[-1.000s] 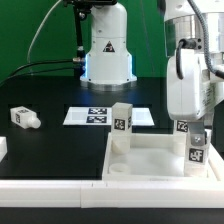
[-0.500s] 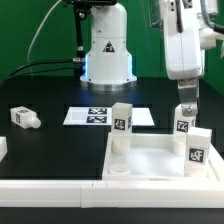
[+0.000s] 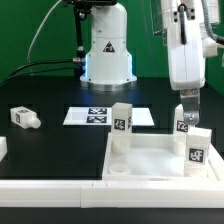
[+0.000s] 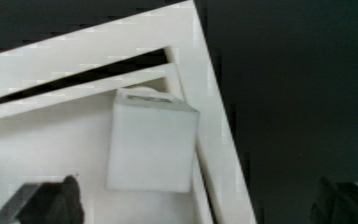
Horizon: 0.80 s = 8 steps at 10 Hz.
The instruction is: Assemble square table
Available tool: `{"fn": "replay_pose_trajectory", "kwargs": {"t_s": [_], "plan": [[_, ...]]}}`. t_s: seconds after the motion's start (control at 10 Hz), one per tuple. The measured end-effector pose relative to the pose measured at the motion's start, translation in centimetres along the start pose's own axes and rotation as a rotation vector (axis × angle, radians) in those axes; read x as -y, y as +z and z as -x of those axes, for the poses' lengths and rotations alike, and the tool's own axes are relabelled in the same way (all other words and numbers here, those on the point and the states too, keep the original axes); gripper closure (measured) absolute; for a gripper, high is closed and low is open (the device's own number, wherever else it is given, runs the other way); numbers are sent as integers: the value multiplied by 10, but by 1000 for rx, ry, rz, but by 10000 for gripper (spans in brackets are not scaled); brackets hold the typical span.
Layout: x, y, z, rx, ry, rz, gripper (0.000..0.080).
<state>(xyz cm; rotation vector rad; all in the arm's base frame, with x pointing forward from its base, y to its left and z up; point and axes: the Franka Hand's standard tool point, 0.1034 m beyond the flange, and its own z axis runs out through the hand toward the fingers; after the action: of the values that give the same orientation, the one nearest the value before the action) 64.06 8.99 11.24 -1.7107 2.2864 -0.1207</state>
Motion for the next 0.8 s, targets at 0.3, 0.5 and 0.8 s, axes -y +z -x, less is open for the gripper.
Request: {"fn": "replay_pose_trajectory", "kwargs": {"t_s": [0.3,0.5,0.8], "plan": [[13,-28,-26,17,-163,-35,151],[16,-43,-40,17,-321,-57,151],[14,-39,-39,11,-524,-53,151]]}}
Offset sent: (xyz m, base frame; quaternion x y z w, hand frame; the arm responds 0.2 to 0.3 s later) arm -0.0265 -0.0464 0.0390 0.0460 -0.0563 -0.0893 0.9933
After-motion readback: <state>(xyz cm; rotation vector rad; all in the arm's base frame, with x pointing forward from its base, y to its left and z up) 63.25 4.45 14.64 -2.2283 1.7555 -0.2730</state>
